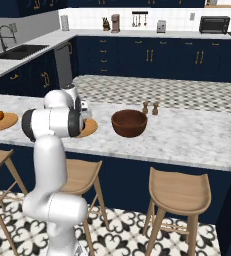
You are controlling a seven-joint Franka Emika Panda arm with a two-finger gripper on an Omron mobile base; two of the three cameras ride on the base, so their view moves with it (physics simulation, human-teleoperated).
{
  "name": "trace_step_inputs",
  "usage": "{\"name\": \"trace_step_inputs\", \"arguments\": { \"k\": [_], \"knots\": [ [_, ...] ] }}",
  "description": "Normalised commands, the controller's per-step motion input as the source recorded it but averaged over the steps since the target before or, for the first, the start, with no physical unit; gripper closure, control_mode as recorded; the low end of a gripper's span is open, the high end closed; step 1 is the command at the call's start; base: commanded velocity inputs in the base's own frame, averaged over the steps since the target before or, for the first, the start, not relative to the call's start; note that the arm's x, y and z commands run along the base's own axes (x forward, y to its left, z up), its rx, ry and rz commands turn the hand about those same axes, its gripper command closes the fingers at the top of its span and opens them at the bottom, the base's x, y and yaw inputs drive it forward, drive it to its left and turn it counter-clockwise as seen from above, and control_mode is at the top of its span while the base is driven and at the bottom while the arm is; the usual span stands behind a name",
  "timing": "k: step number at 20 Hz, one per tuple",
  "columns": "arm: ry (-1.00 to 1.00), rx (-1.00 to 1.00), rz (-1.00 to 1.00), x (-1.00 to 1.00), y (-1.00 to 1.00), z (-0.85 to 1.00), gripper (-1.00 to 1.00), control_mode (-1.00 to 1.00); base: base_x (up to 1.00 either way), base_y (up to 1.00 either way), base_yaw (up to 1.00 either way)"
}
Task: Pick the chicken drumstick and eggplant from their plates and place them in the bowl. Then put the bowl in the fridge.
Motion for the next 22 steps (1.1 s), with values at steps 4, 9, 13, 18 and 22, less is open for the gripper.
{"name": "trace_step_inputs", "arguments": {
  "k": [4, 9, 13, 18, 22],
  "knots": [
    [0.03, -0.03, 0.02, 0.58, 0.00, -0.22, -1.00, -1.00, 0.00, 0.00, 0.00],
    [0.04, 0.00, 0.03, 0.44, 0.00, -0.25, -1.00, -1.00, 0.00, 0.00, 0.00],
    [0.05, 0.00, 0.02, 0.08, 0.00, -0.28, -1.00, -1.00, 0.00, 0.00, 0.00],
    [0.04, 0.00, 0.01, -0.04, 0.00, -0.35, -1.00, -1.00, 0.00, 0.00, 0.00],
    [0.01, -0.01, 0.02, 0.00, 0.00, -0.21, 1.00, -1.00, 0.00, 0.00, 0.00]
  ]
}}
